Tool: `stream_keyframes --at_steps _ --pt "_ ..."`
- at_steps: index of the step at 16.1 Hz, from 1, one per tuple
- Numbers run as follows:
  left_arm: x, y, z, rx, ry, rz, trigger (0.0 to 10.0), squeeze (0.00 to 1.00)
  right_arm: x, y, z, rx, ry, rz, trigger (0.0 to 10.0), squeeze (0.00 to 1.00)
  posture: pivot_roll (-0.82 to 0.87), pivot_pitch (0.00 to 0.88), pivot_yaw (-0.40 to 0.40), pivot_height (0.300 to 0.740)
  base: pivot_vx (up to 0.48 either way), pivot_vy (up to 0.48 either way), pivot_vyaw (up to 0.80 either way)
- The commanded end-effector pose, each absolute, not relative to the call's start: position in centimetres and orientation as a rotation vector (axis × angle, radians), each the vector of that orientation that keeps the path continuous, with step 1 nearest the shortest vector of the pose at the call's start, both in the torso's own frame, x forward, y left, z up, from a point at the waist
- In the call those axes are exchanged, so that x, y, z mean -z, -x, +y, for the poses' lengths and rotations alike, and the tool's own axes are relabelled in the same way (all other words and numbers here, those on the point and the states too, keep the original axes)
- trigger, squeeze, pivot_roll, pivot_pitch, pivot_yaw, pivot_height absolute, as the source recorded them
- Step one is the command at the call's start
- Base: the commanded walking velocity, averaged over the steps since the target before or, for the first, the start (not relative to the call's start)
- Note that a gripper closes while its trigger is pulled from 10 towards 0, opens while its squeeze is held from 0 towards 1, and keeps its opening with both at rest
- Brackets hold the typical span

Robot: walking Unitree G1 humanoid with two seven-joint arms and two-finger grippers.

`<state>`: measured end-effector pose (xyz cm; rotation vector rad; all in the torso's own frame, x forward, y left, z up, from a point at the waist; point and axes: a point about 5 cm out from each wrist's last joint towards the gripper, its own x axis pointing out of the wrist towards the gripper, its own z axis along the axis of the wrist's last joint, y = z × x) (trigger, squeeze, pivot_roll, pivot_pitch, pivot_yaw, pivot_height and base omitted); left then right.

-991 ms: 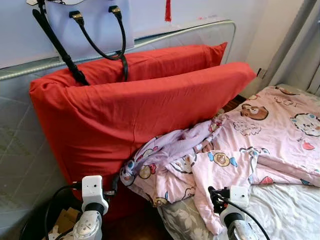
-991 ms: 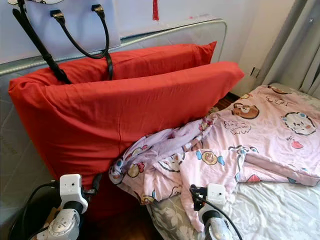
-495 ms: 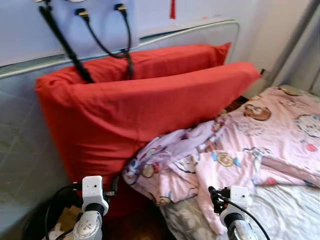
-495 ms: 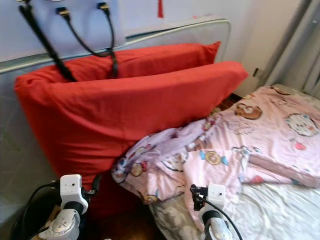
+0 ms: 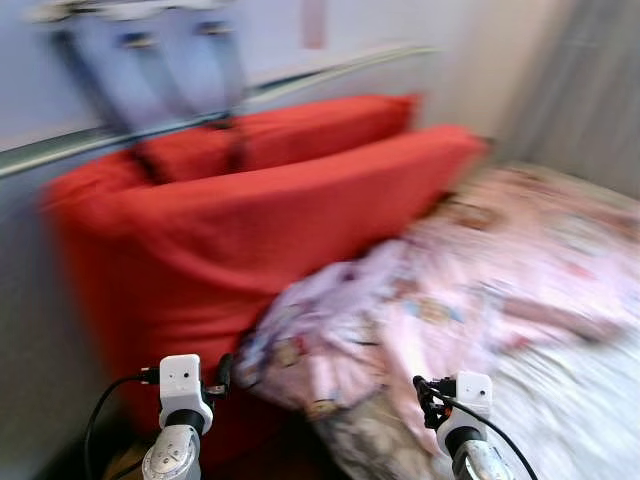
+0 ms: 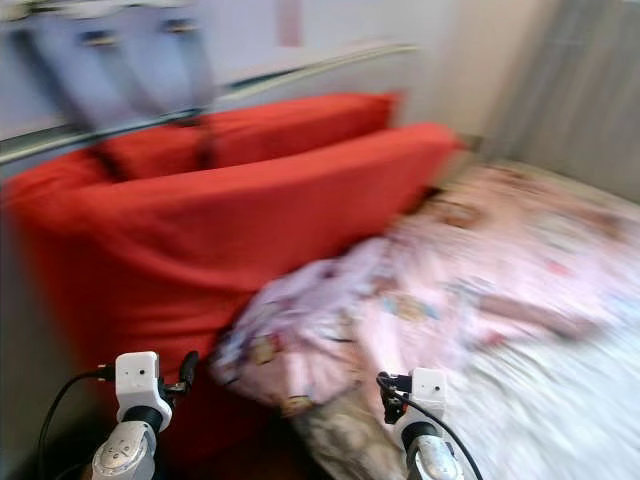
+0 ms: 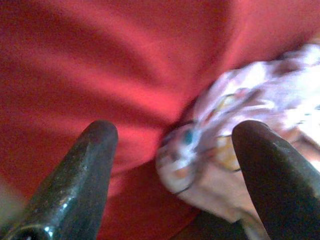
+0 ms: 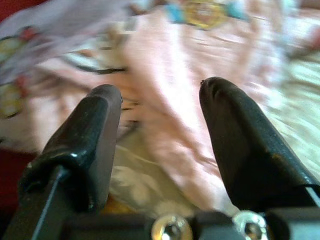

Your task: Clean up the room

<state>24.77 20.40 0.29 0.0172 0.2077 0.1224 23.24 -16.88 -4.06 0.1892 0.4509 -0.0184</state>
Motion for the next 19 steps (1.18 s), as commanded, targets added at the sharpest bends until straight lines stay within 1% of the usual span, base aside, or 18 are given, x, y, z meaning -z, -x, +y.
stream_keyframes --at_steps 1,11,19 --pt "-0.74 -25.22 19.97 -0.110 -0.022 0.189 10.0 0.00 3.93 -23.39 -17.14 0.021 -0.181 0.447 10.0 0.00 0.02 0.000 -0.040 0.675 0.000 0.000 -0.73" --pt "-0.87 -25.35 19.93 -0.109 -0.015 0.187 10.0 0.00 4.55 -22.89 -17.33 0.036 -0.186 0.496 10.0 0.00 0.02 0.000 -0.035 0.675 0.000 0.000 0.00" --pt "-0.96 -25.49 19.85 -0.097 -0.025 0.185 10.0 0.00 4.92 -22.60 -17.23 0.034 -0.197 0.526 10.0 0.00 0.02 0.000 -0.030 0.675 0.000 0.412 0.00"
